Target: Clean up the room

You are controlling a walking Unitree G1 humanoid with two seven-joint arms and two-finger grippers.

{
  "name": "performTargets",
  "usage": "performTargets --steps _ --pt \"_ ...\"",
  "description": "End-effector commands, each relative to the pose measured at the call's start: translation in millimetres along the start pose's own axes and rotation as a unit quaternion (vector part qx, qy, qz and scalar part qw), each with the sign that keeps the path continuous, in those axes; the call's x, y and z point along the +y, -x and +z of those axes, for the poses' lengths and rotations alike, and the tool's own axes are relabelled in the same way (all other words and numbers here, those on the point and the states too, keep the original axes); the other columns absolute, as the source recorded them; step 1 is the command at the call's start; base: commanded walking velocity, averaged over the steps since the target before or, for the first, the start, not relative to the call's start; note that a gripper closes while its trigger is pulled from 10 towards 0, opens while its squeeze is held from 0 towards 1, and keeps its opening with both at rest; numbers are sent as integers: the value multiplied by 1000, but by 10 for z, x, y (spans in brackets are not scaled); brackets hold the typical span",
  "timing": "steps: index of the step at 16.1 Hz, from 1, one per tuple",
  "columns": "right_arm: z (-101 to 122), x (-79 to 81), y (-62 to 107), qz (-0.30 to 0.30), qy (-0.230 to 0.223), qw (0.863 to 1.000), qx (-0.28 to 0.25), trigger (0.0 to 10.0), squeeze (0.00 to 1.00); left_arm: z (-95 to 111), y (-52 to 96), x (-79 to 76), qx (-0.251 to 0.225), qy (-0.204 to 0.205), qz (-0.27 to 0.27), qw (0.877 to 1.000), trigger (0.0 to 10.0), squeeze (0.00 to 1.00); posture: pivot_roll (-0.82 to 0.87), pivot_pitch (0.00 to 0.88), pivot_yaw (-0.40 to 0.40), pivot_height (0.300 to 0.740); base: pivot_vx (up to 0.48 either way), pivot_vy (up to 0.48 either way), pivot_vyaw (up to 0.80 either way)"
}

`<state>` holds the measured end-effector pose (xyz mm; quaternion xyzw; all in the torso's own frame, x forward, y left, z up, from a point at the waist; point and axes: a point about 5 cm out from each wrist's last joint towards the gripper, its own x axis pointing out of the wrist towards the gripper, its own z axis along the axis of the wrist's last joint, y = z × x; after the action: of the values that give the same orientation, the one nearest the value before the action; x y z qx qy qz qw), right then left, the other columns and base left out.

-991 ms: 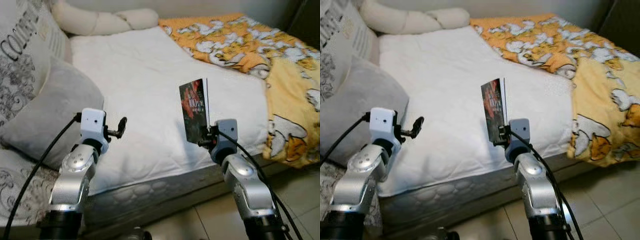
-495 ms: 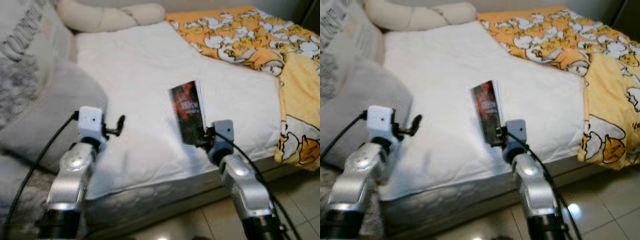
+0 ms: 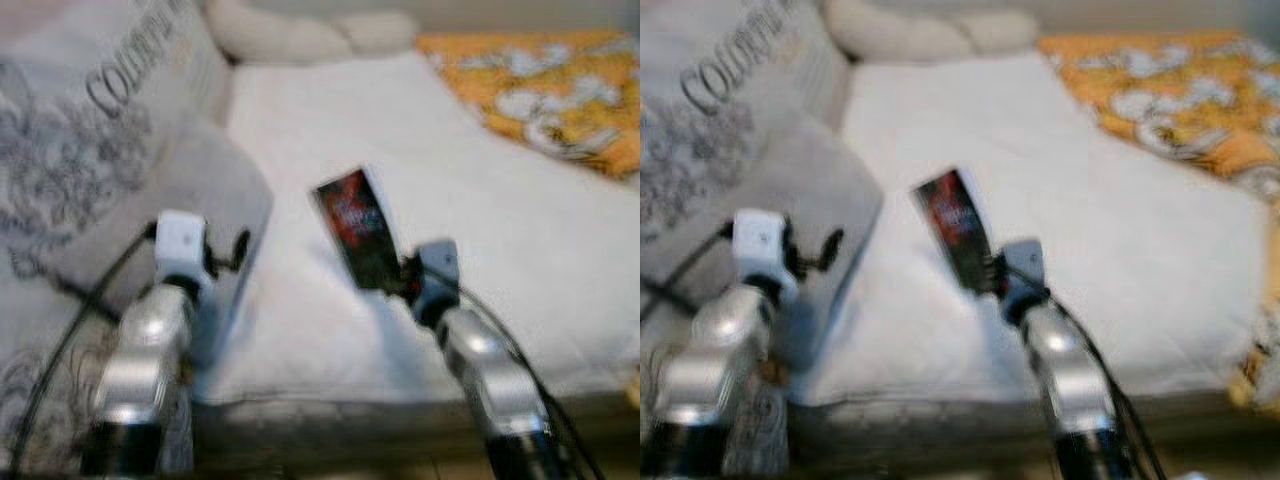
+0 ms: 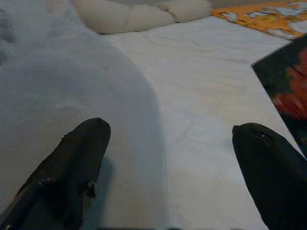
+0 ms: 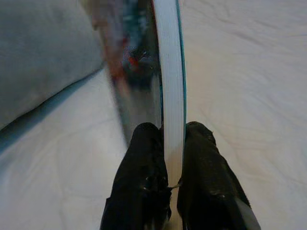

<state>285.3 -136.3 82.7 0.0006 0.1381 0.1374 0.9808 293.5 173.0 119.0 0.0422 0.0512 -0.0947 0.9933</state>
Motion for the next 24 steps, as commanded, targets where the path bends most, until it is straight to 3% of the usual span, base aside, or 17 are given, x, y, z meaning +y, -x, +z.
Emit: performTargets --steps 1,4,7,9,10,13,15,17,20,22,23,24 --pt "119 -22 5 0 -11 1000 -24 10000 0 54 4 28 -8 -8 -2 1000 10000 0 91 0 17 740 0 0 0" --pt "138 -29 -91 37 -47 998 -5 10000 0 81 15 -1 -14 -12 -23 1000 10000 0 89 0 24 740 0 0 0" --pt "283 -163 -290 30 -113 993 -4 10000 0 94 39 -52 -10 -32 -67 997 10000 0 95 0 23 740 0 0 0" --pt "375 -160 -479 78 -193 978 20 10000 0 120 60 -77 -2 -40 -110 993 10000 0 120 0 11 740 0 0 0" --pt "384 -152 -519 91 -211 973 27 10000 0 126 69 -88 2 -43 -126 991 10000 0 127 0 7 740 0 0 0" --pt "301 -178 -644 107 -285 949 78 10000 0 105 176 -118 52 -65 -240 967 10000 0 167 0 -1 740 0 0 0" --pt "233 -203 -658 105 -333 932 94 10000 0 113 258 -83 73 -68 -270 958 10000 0 201 0 5 740 0 0 0" --pt "76 -261 -642 60 -393 911 111 10000 0 87 392 -58 107 -71 -299 946 10000 0 245 0 16 740 0 0 0" --pt "-88 -273 -605 32 -411 901 133 10000 0 70 564 -54 140 -79 -326 932 10000 0 304 0 36 740 0 0 0" --pt "-180 -227 -590 28 -399 903 154 10000 0 79 700 -42 164 -84 -341 922 10000 0 359 0 47 740 0 0 0" --pt "-232 -204 -582 20 -388 906 168 10000 522 89 777 -32 176 -87 -344 918 10000 0 381 0 48 740 0 0 0" --pt "-245 -199 -584 13 -381 908 171 10000 773 97 814 -19 181 -88 -342 918 10000 0 403 0 48 740 0 0 0"
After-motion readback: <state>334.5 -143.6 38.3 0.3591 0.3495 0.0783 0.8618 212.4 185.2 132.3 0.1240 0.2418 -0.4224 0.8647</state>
